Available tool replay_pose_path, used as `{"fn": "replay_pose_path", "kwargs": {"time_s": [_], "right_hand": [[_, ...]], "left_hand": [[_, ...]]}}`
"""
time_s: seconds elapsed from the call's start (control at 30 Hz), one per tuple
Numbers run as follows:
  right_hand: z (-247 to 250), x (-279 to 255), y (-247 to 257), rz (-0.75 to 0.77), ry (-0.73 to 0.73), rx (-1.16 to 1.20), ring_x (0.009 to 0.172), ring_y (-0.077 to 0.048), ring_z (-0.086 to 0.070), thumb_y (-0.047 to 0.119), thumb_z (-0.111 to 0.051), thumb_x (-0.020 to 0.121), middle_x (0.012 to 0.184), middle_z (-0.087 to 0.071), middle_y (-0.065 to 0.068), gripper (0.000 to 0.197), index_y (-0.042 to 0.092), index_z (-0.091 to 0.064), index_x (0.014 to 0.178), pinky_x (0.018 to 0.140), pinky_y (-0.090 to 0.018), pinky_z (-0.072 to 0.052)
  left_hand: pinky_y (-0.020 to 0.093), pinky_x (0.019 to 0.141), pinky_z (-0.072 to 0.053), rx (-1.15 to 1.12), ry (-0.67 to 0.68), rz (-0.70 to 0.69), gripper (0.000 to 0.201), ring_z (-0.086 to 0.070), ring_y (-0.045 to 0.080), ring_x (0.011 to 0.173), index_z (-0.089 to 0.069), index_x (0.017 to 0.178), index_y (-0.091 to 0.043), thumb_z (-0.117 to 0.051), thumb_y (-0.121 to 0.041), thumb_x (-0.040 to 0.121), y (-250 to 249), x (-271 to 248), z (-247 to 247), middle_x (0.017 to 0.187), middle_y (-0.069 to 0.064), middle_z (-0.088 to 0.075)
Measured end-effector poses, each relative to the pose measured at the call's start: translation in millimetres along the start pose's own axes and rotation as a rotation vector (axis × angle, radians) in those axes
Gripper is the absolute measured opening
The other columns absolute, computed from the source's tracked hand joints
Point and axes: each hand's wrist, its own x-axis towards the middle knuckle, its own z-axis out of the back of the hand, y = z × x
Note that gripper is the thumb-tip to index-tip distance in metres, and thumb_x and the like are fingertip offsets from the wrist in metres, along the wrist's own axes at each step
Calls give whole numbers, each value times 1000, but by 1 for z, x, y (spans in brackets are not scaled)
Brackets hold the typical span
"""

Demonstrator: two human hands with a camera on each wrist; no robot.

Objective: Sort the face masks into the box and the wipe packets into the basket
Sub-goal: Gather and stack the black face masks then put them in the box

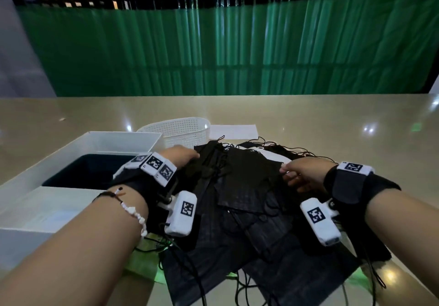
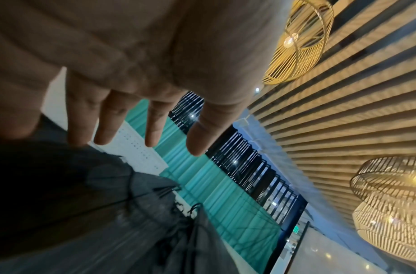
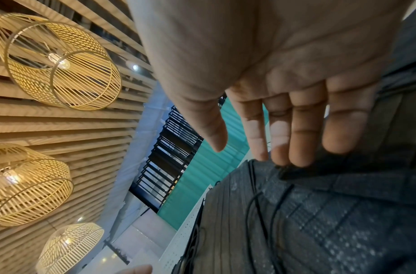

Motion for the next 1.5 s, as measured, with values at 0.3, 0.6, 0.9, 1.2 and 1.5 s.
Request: {"fn": "replay_pose_path", "kwargs": {"time_s": [0.3,0.6,0.9,1.2,1.5], "right_hand": [[-33,4,8,29,58,-36,68,-14,-49,26,-53,94,82,-51,-3,16,10,-52,93,60,-26,-42],[-43,11,24,26,-62,-444,64,-17,-49,47,-61,84,74,-54,-3,37,10,-58,81,54,-24,-37],[-55,19,37,76,-91,-710,86,-21,-55,49,-68,77,87,-58,-3,41,13,-59,92,74,-25,-38],[-52,11,40,380,-61,-367,57,-12,-39,25,-61,89,59,-41,3,36,18,-41,59,53,-20,-27],[-25,11,40,350,-86,221,76,-32,-57,-10,-38,90,82,-58,-21,23,1,-54,78,90,-51,-45]], "left_hand": [[24,94,-36,-62,-71,129,64,-47,26,123,-35,142,-14,-62,-17,84,46,3,-30,138,11,-47],[23,93,-36,36,-148,-49,55,-50,23,121,-41,139,-18,-56,-10,87,44,-11,-22,135,5,-52],[18,62,-45,-146,-110,-237,23,-57,9,65,-59,72,-23,-62,-4,83,33,-23,-7,70,-6,-60],[27,64,-39,-456,-169,-382,25,-48,15,61,-45,67,-21,-63,-20,85,16,-36,15,64,-3,-50],[32,67,-48,-904,37,-300,18,-56,20,62,-48,78,-16,-46,-16,96,1,-38,-4,72,8,-58]]}}
